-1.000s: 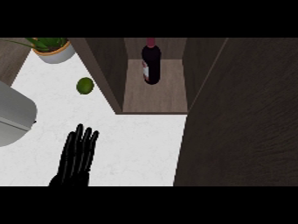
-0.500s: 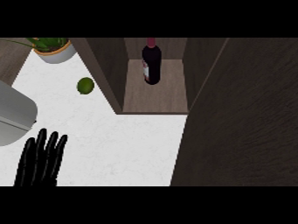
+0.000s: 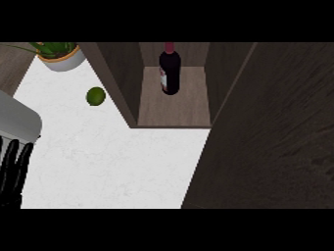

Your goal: Pick up the wine, place it into the cabinet and close the cabinet

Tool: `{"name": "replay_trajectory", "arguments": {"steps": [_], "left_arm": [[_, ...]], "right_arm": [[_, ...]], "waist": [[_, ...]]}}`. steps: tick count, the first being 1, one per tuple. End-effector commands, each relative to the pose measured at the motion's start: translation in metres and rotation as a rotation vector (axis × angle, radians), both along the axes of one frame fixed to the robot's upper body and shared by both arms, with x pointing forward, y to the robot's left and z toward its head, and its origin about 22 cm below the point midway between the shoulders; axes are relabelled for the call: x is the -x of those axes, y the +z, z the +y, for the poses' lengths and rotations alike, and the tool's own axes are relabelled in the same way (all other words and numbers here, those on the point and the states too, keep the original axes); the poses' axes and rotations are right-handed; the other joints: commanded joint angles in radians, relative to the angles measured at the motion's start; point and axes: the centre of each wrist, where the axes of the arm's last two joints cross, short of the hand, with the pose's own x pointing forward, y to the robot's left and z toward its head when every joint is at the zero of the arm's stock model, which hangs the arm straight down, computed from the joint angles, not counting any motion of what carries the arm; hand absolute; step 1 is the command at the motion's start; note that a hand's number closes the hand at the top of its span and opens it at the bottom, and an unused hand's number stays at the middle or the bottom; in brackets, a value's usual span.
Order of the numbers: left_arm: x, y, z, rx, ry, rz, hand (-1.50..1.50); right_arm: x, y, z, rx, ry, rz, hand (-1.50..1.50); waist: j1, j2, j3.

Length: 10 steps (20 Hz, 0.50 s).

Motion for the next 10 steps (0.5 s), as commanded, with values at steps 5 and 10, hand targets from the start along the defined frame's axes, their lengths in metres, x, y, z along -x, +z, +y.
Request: {"name": "replay_trajectory", "arguments": {"steps": [5,10], "left_arm": [[-0.006,0.017,0.048,-0.030,0.017,-0.004,-1.50],[-0.008,0.013,0.059,-0.037,-0.006,0.004,-1.50]], "right_arm": [[0.031,0.024,0.033,-0.053,0.119,-0.073,1.50],[0.035,0.015,0.049,-0.079,0.119,-0.052,1.50]], "waist": [[0.007,-0.002,-0.002],[0.005,-0.005,-0.002]]}}
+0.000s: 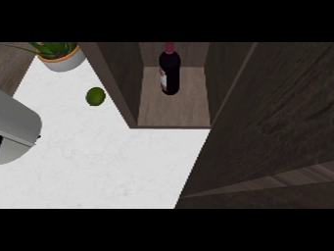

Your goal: Pick up the wine, place it into the cabinet and close the cabinet

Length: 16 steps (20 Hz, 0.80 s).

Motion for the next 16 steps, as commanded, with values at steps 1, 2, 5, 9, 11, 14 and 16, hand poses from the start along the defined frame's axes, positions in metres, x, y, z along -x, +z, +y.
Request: {"name": "replay_trajectory", "arguments": {"steps": [1,2,5,9,11,14,16], "left_arm": [[0.003,0.006,0.011,0.003,-0.024,0.002,-1.50],[-0.001,0.006,0.019,0.005,-0.005,0.008,-1.50],[0.004,-0.002,0.021,-0.011,-0.035,0.028,-1.50],[0.001,0.011,0.022,0.022,-0.036,0.020,-1.50],[-0.009,0.022,0.028,0.025,-0.055,0.001,-1.50],[-0.005,0.025,0.015,0.031,-0.068,0.012,-1.50],[-0.010,0.020,0.018,0.053,-0.084,0.008,-1.50]], "right_arm": [[0.023,0.005,0.035,-0.062,0.118,-0.051,1.50],[0.028,0.006,0.035,-0.076,0.105,-0.049,1.50],[0.022,0.005,0.049,-0.067,0.081,-0.081,1.50],[0.019,0.002,0.062,-0.043,0.050,-0.134,1.50],[0.007,0.010,0.064,-0.040,0.037,-0.163,1.50],[0.004,0.014,0.068,-0.045,-0.012,-0.178,1.50],[0.000,0.013,0.078,-0.026,-0.003,-0.180,1.50]], "waist": [[0.007,-0.003,-0.001],[0.000,-0.004,-0.001],[0.007,-0.001,-0.002],[0.011,-0.001,-0.001],[0.018,0.004,-0.002],[0.016,0.003,0.000],[0.018,0.005,-0.002]]}}
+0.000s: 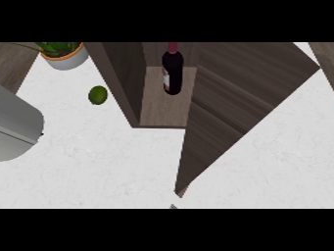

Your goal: Pick up the wine, place it into the cabinet and close the cabinet

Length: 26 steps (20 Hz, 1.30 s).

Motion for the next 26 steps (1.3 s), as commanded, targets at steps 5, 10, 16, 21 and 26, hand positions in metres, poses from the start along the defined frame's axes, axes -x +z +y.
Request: {"name": "replay_trajectory", "arguments": {"steps": [5,10,16,21,26], "left_arm": [[-0.013,-0.002,-0.002,0.041,-0.011,0.016,-1.50],[-0.019,-0.015,-0.009,0.042,-0.017,0.013,-1.50],[-0.017,-0.012,-0.005,0.052,-0.002,0.008,-1.50],[-0.025,-0.007,-0.015,0.040,0.001,0.010,-1.50],[-0.030,0.002,-0.007,0.022,0.010,0.000,-1.50]], "right_arm": [[-0.018,0.020,0.054,-0.066,0.105,-0.016,1.50],[-0.045,0.031,0.070,-0.077,0.092,0.005,1.50],[-0.098,0.078,0.098,-0.069,0.038,-0.044,1.50],[-0.135,0.087,0.128,-0.012,-0.023,-0.140,1.50],[-0.186,0.086,0.137,0.045,-0.133,-0.178,1.50]], "waist": [[0.014,0.010,-0.001],[0.028,0.015,-0.002],[0.024,0.010,0.001],[0.011,0.009,0.002],[0.019,0.013,0.002]]}}
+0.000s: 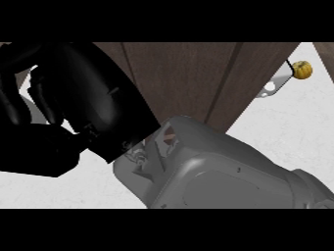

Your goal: Pick up the wine, place it into the cabinet and close the cabinet

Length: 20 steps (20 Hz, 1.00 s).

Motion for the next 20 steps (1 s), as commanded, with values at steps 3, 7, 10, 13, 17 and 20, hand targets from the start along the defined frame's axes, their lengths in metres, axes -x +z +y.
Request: {"name": "replay_trajectory", "arguments": {"steps": [3,7,10,13,17,20], "left_arm": [[-0.001,-0.003,0.013,-0.001,0.001,-0.002,-1.50],[0.011,0.008,-0.013,-0.019,0.019,-0.021,-1.50],[-0.005,0.004,0.001,-0.012,0.029,0.004,-1.50],[-0.003,-0.012,-0.009,-0.007,0.007,0.008,-1.50],[-0.010,0.006,-0.002,-0.015,0.012,0.001,-1.50],[-0.005,0.005,-0.004,-0.019,0.000,-0.012,-1.50]], "right_arm": [[-0.048,-0.004,0.002,0.012,-0.086,0.015,1.50],[-0.077,-0.006,-0.003,0.026,-0.094,0.033,1.50],[-0.105,-0.014,-0.024,0.035,-0.092,0.029,1.50],[-0.112,-0.042,-0.031,0.037,-0.118,0.030,1.50],[-0.123,-0.036,-0.040,0.060,-0.175,-0.009,1.50],[-0.137,-0.038,-0.052,0.084,-0.199,-0.012,1.50]], "waist": [[-0.011,-0.002,0.000],[-0.003,-0.002,0.001],[-0.010,0.002,0.001],[-0.013,0.005,0.001],[-0.012,0.004,0.001],[0.008,0.008,0.000]]}}
